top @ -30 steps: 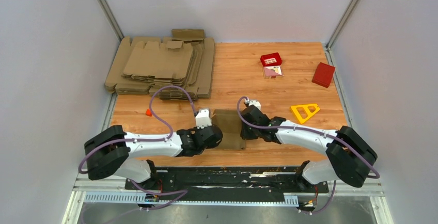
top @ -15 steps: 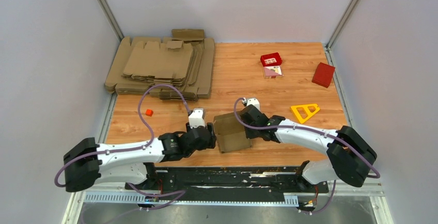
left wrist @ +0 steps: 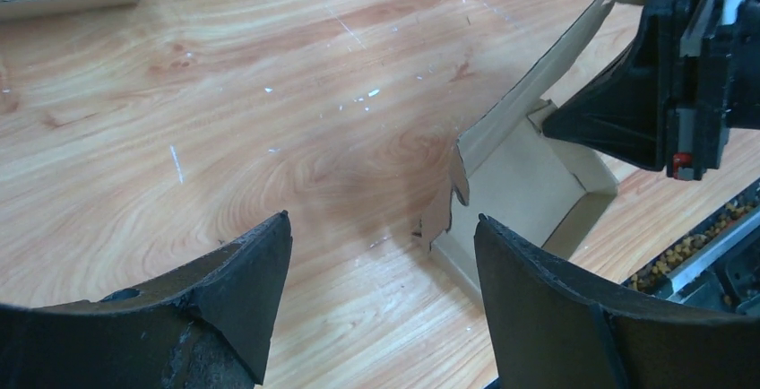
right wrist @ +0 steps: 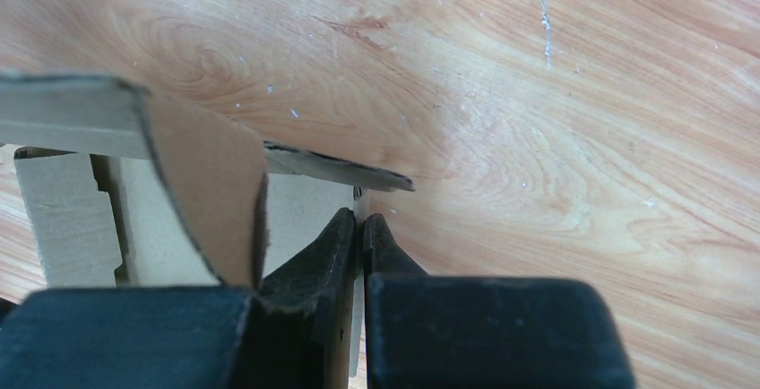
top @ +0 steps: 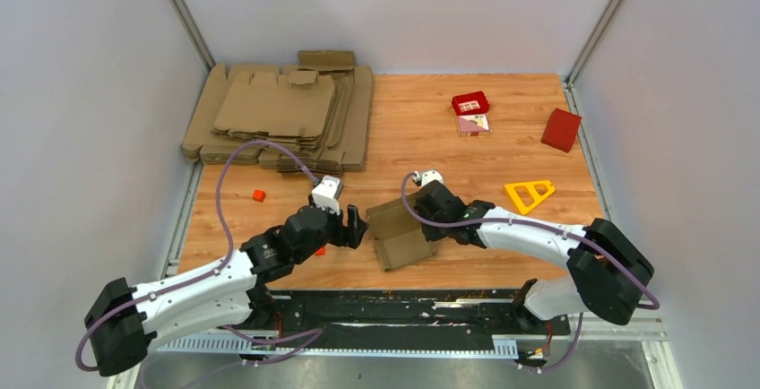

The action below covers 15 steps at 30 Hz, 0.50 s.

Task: Fold the paper box

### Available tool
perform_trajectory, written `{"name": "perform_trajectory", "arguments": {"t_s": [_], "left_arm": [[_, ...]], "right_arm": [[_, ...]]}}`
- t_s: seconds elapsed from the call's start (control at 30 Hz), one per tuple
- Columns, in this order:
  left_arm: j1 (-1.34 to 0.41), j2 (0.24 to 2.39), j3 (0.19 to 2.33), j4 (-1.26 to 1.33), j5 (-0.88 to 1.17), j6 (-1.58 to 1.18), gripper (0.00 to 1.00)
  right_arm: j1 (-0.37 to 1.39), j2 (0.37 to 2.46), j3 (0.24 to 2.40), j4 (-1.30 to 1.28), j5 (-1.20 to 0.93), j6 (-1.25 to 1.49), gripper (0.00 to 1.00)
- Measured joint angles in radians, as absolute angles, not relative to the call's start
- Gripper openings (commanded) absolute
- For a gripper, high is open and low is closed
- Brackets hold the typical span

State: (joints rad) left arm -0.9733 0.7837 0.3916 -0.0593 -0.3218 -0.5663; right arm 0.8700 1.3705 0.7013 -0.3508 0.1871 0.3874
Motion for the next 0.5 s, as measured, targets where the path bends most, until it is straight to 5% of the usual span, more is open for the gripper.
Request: {"name": "perform_trajectory", "arguments": {"t_s": [0.2, 0.33, 0.5], "left_arm": [[-0.942, 0.94, 0.417, 0.02, -0.211, -0.521, 0.7], [-0.941, 1.008, 0.427, 0.083, -0.144, -0.5, 0.41], [-0.941, 1.061, 0.441, 0.141, -0.093, -0.474, 0.14]], "right_arm": [[0.87, 1.37, 0.701, -0.332, 0.173, 0.383, 0.04], [0.87, 1.37, 0.701, -0.331, 0.166, 0.382, 0.09], [0.87, 1.37, 0.701, -0.332, 0.164, 0.384, 0.32]]}}
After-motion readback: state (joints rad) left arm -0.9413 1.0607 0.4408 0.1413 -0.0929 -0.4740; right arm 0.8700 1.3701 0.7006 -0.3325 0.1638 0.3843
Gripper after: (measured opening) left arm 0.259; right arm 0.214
